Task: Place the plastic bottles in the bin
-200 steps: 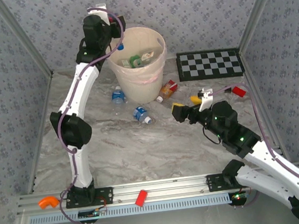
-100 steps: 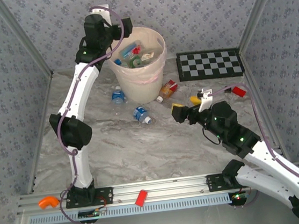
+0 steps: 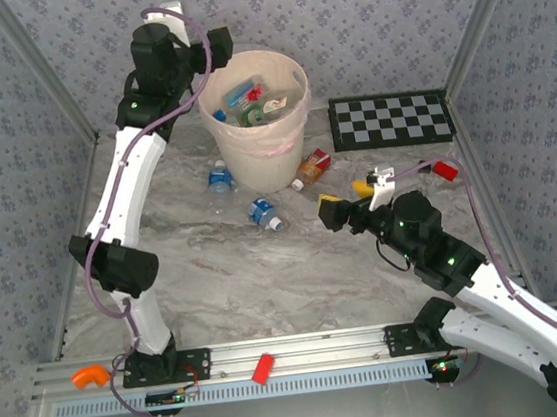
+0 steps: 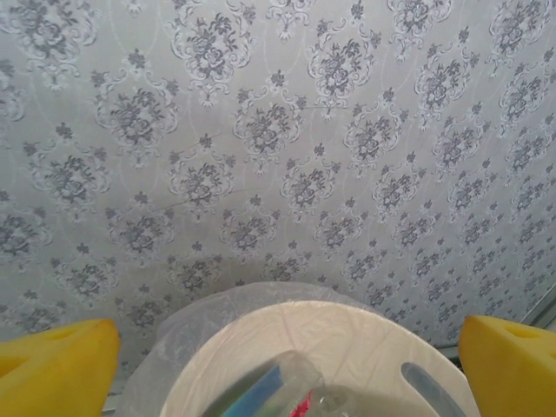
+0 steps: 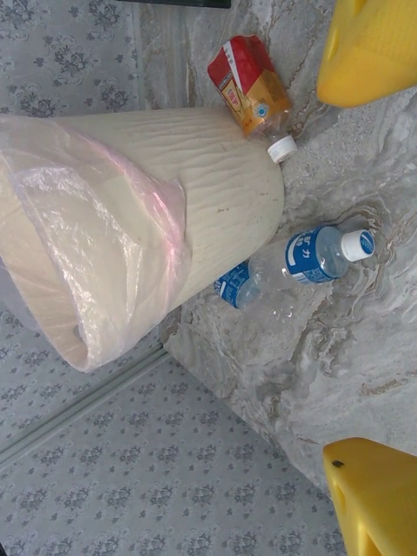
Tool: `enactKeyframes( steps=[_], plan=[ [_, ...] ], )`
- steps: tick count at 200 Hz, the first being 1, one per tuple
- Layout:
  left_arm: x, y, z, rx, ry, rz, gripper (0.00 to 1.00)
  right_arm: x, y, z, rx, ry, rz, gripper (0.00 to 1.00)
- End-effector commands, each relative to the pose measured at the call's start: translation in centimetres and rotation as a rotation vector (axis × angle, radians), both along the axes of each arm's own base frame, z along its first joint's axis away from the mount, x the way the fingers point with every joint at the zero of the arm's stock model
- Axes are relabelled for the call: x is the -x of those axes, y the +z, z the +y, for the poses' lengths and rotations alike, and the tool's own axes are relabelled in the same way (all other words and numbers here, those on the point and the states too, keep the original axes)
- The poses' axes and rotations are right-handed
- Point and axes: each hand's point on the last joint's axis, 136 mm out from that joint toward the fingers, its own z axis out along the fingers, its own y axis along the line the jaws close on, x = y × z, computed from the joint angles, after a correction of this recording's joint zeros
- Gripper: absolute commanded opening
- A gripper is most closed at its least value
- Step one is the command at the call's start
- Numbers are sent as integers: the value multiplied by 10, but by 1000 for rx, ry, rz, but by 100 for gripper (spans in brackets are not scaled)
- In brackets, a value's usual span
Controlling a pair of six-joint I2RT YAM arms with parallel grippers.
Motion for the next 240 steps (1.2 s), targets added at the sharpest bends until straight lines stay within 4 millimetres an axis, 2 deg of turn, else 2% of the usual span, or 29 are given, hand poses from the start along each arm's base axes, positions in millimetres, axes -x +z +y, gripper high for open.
enactKeyframes(
  steps=[1,28,32,48,51,56,75,92,111,152,184,212,240],
  plan=[
    [20,6,15,-3,32,8,100,-1,3,1,-10,-7,-7,99],
    [37,-11,34,8,63,44,100,-1,4,7,-11,11,-10,99],
    [38,-23,38,6,72,69,100,-2,4,8,-10,11,-11,99],
    [50,-40,54,39,97,107,99,-3,5,12,-9,26,-11,99],
    [51,-50,58,38,103,125,99,-3,5,13,-9,29,-10,100],
    [56,-53,64,46,113,130,99,-3,6,15,-8,35,-12,99],
    [72,-85,83,60,147,190,98,-2,5,19,5,49,-9,99],
    [86,-125,99,66,181,276,97,-2,3,21,19,53,-8,99],
    [101,-167,107,66,202,377,95,-3,1,24,24,57,-5,99],
    [124,-256,113,55,205,588,93,-2,-1,29,32,68,0,99],
    [123,-311,99,74,117,762,89,-1,-4,29,44,69,7,99],
    [109,-334,76,114,13,877,80,-1,-5,30,44,68,10,99],
    [97,-354,66,113,-22,946,79,-1,-9,29,49,60,15,99]
  ],
)
